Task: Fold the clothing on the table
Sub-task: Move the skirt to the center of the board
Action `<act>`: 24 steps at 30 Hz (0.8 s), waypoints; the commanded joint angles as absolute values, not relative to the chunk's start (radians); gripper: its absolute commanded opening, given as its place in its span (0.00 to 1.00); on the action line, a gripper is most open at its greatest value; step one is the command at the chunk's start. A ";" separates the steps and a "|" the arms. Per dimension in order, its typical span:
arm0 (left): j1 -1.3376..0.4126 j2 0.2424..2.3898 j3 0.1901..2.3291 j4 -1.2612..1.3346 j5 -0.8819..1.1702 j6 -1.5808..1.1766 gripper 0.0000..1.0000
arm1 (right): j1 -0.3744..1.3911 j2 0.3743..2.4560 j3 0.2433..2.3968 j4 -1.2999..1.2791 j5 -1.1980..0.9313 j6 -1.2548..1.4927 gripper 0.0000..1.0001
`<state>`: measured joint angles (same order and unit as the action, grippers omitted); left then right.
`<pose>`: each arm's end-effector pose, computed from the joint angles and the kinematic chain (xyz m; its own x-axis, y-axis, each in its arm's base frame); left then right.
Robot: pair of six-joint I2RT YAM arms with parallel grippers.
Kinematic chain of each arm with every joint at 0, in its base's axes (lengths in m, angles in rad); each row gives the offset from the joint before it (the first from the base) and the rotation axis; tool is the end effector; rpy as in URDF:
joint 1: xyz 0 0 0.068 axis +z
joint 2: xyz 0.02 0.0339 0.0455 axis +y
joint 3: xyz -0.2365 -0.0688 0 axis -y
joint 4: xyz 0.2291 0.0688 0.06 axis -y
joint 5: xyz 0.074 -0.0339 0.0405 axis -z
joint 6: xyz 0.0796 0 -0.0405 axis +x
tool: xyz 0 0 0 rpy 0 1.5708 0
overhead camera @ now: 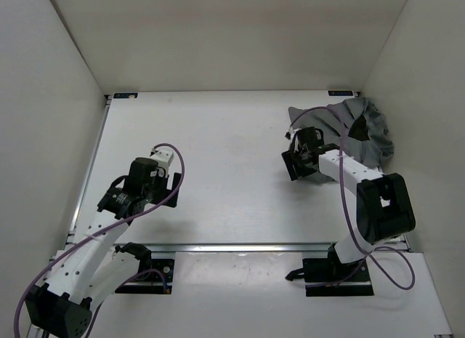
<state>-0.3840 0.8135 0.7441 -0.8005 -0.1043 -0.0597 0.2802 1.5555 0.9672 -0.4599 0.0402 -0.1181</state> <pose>0.1784 -0.0631 0.2123 -0.7259 0.2293 -0.6485 0.2675 0.9627 0.0409 0.3054 0.0846 0.1397 -0.7966 -0.3518 -0.4915 -0.3534 0.9308 -0.0934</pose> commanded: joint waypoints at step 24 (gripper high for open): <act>-0.394 0.712 0.723 -0.770 -0.049 -0.037 0.95 | 0.290 1.721 1.038 -0.440 0.022 -0.065 0.00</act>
<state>-0.3969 0.7288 0.7258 -0.7853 -0.0521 -0.0410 0.2737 1.7031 1.0012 -0.4274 0.1131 -0.1104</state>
